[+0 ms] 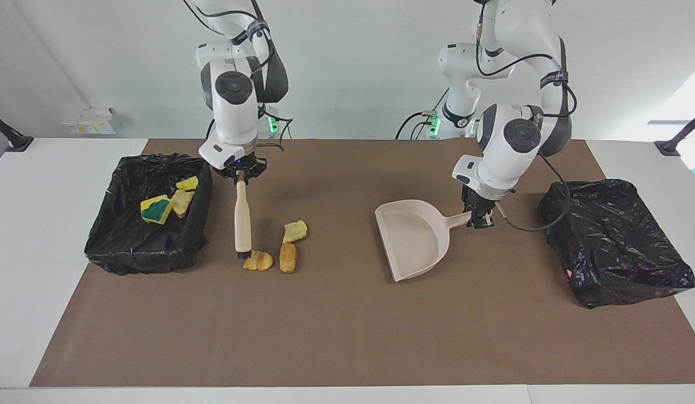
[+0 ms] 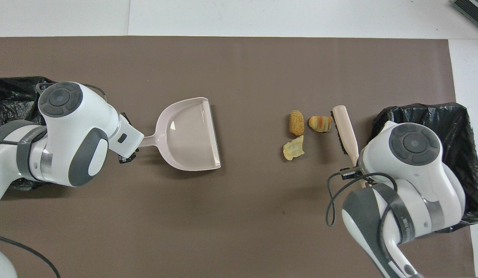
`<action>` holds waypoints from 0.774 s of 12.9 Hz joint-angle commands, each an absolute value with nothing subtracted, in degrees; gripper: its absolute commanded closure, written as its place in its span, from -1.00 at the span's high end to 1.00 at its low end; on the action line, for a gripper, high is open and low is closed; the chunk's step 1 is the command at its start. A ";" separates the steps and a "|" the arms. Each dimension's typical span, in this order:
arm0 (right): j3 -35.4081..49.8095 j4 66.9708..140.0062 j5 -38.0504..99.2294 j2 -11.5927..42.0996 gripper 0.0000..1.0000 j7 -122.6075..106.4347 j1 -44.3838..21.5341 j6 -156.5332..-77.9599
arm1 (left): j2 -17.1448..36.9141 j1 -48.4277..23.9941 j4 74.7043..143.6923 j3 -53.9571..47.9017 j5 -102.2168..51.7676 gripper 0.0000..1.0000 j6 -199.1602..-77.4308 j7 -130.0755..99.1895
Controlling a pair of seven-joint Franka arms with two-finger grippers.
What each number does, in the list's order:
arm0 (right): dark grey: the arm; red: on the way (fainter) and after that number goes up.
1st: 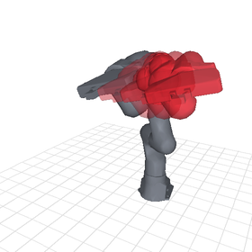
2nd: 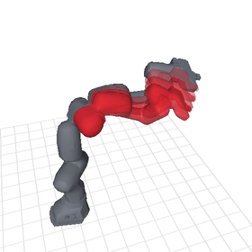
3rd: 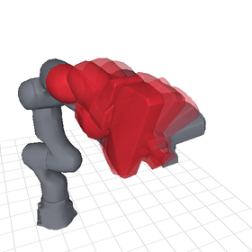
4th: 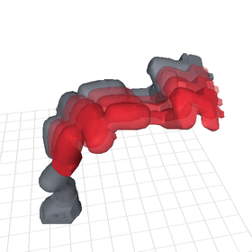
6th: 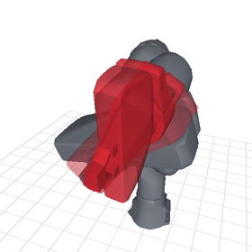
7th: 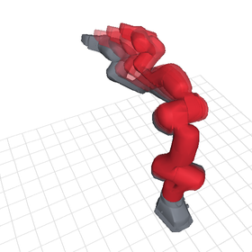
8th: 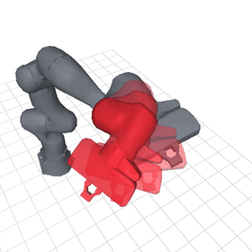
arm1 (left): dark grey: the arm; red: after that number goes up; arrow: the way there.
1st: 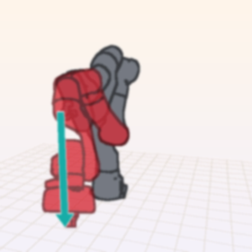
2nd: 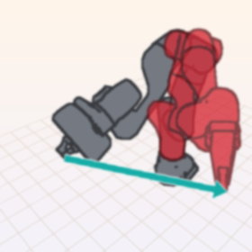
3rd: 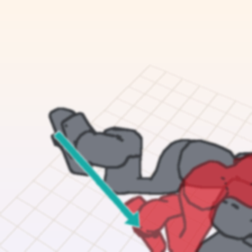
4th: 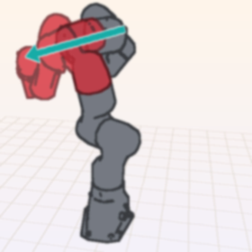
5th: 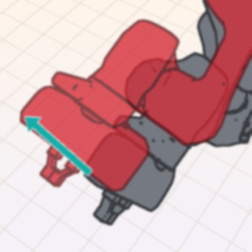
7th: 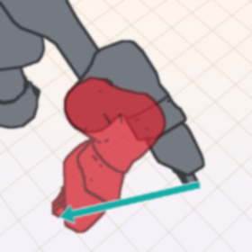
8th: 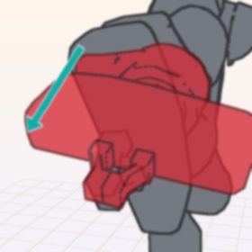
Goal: Sweep and dump trash in bin
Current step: 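Place the dustpan by the scraps while the right gripper takes the brush, then sweep the yellow scraps into the dustpan with the brush in the right gripper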
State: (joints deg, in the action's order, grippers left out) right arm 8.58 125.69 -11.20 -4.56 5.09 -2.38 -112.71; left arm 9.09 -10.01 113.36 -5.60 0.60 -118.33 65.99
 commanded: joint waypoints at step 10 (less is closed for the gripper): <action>9.67 128.94 -4.93 2.98 -1.00 10.78 -10.18 -125.68 | 7.47 -9.49 115.49 -5.98 -0.88 -1.00 -122.17 63.21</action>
